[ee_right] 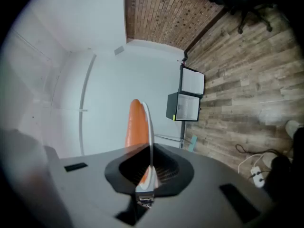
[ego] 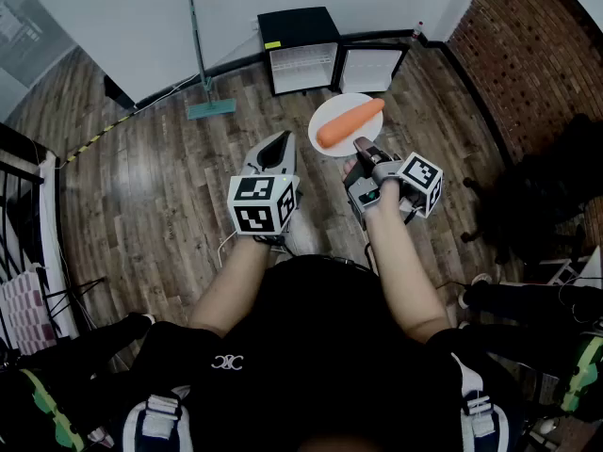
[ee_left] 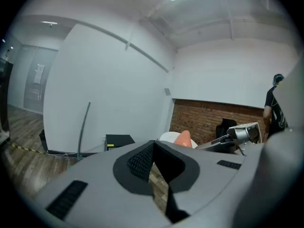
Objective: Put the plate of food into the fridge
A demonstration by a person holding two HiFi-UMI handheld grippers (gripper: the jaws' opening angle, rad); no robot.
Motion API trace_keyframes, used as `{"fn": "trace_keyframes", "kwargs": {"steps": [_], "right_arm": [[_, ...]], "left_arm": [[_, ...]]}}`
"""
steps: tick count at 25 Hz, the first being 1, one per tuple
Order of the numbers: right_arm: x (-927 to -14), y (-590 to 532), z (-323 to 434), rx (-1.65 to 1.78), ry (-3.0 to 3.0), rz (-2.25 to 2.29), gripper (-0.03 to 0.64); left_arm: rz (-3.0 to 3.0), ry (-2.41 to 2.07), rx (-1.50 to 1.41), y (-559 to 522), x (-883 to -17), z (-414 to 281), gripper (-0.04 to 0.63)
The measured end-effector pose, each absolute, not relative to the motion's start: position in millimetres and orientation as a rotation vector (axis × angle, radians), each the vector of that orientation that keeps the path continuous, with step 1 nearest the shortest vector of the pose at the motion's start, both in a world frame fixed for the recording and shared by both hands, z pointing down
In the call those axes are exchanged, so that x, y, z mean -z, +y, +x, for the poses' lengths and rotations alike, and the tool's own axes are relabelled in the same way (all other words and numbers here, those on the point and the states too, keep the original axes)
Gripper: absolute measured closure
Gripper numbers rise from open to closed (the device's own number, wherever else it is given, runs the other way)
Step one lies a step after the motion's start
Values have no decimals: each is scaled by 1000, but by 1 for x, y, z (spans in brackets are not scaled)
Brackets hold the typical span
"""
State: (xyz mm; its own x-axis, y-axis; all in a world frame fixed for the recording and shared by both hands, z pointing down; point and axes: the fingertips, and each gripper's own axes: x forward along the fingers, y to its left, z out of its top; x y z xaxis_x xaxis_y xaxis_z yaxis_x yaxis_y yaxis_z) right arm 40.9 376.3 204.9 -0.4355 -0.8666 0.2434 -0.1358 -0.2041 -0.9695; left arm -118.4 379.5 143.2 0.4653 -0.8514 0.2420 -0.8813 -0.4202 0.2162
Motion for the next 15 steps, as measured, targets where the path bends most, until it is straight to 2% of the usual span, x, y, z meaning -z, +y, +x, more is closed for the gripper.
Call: {"fn": "trace_keyframes", "kwargs": {"steps": [15], "right_arm": [[-196,379,38,1695,1463,-1224,589]], "left_arm": [[2432,-1399,-163,370,-136,-114,597]]}}
